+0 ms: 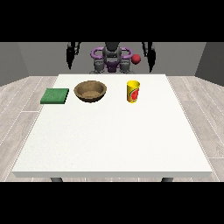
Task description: Pick the cup and pour the ball into the bowl, then pick the bowl and place it on the pad
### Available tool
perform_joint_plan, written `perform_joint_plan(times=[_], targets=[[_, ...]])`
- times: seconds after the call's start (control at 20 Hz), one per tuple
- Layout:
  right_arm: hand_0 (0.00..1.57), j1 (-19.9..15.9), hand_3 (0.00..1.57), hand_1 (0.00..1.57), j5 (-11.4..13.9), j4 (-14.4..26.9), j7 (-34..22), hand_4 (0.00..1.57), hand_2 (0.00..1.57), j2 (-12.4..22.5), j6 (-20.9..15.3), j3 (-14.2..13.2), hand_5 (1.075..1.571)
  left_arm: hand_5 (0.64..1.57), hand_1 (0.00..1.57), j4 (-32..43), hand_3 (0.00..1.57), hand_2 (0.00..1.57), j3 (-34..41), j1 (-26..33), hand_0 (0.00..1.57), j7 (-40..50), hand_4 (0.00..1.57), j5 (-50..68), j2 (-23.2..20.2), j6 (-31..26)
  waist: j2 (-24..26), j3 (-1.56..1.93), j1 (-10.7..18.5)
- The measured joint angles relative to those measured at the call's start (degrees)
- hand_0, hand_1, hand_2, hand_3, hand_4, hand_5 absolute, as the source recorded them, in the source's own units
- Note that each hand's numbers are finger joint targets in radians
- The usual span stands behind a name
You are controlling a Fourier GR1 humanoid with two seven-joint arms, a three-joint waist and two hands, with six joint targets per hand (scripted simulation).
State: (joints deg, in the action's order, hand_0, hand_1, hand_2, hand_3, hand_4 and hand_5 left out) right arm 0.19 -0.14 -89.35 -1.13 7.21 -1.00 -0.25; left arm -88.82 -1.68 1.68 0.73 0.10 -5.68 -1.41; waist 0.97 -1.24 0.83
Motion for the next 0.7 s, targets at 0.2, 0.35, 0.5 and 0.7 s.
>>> perform_joint_plan(times=[0.2, 0.35, 0.5, 0.7], targets=[[0.00, -0.4, 0.31, 0.00, -0.1, -2.7, -2.1, 1.06, 0.00, 1.4, 0.3, -0.5, 1.571, 1.535, 0.00, -2.9, 0.00, 0.00, 0.2, -0.4, 0.00, 1.9, 0.00, 0.2, -0.9, -0.2, 7.1, 0.48, -0.2], [0.00, -2.1, 0.00, 0.00, -0.8, -5.7, -3.9, 0.98, 0.00, 1.2, 0.4, 0.1, 1.570, 1.535, 0.00, -5.6, 0.00, 0.00, 0.5, -2.0, 0.00, 3.5, 0.00, 1.6, -0.8, -0.3, 13.3, 0.68, 0.0], [0.00, -4.9, 0.00, 0.00, -1.8, -9.3, -8.5, 0.83, 0.00, -3.0, -2.2, 3.9, 1.571, 1.535, 0.00, -8.9, 0.00, 0.00, 0.7, -4.4, 0.00, 7.7, 0.00, 6.3, 2.2, 0.5, 20.2, 0.82, 0.7], [0.00, -5.9, 0.00, 0.00, -1.7, -11.9, -16.9, 0.62, 0.00, -5.6, -10.7, 11.9, 1.568, 1.539, 0.00, -13.4, 0.00, 0.00, 0.8, -4.8, 0.00, 15.8, 0.00, 12.0, 4.3, 2.5, 25.5, 1.01, 2.5]])
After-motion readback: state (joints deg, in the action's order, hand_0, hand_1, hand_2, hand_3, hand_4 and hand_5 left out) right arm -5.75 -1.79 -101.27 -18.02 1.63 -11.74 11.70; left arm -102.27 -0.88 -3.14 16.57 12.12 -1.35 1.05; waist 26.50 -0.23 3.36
